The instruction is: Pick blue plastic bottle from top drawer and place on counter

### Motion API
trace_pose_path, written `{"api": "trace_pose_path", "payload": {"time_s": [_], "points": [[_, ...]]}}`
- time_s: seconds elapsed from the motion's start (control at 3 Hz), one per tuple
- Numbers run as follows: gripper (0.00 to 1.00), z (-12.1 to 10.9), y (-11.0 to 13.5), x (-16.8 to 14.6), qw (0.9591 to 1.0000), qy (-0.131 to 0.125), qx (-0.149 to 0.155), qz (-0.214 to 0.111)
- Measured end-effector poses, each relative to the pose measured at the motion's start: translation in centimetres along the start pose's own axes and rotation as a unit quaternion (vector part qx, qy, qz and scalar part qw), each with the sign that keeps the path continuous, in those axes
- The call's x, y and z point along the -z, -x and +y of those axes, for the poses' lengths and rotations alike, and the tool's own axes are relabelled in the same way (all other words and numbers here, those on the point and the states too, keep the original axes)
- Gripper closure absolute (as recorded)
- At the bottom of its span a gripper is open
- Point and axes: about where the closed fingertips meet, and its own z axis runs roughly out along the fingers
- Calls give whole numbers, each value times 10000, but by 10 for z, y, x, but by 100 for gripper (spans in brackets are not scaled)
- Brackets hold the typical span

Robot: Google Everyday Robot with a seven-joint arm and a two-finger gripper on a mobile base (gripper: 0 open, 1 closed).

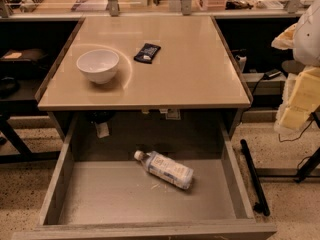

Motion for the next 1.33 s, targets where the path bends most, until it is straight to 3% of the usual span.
{"api": "trace_pose_path", "payload": {"time_s": [0.67,1.0,1.33], "points": [[0,1,-1,-9,9999,12,-38,-100],[0,8,-7,-50,9995,171,-150,-228],[0,30,-13,-121,9981,477,-183,-343]]}}
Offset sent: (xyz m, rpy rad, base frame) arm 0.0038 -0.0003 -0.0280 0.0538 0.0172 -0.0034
